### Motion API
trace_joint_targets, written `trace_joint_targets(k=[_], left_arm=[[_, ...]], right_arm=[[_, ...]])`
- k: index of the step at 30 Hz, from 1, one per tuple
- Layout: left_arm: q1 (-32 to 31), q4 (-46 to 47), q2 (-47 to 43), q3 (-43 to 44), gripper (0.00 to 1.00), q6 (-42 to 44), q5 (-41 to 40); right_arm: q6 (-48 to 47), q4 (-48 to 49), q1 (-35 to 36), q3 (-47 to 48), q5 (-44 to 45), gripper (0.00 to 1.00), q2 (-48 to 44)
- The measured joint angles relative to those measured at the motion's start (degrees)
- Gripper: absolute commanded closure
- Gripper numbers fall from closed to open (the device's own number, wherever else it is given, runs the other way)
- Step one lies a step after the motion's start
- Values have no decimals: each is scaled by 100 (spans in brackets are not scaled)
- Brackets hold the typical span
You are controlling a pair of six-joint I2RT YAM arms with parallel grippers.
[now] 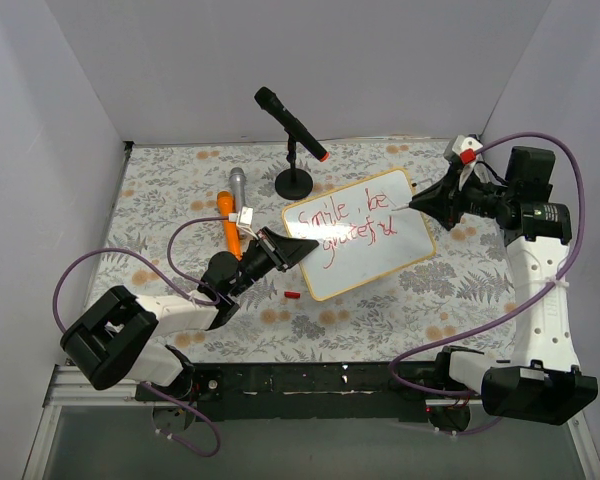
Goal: Write a sentence on the whiteboard
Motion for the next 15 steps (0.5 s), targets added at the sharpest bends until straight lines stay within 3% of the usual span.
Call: trace_joint_targets(k=[15], left_arm=[[0,42,0,-7,100,11,105]], right_arm=[[72,120,-181,-247,-63,99,0]])
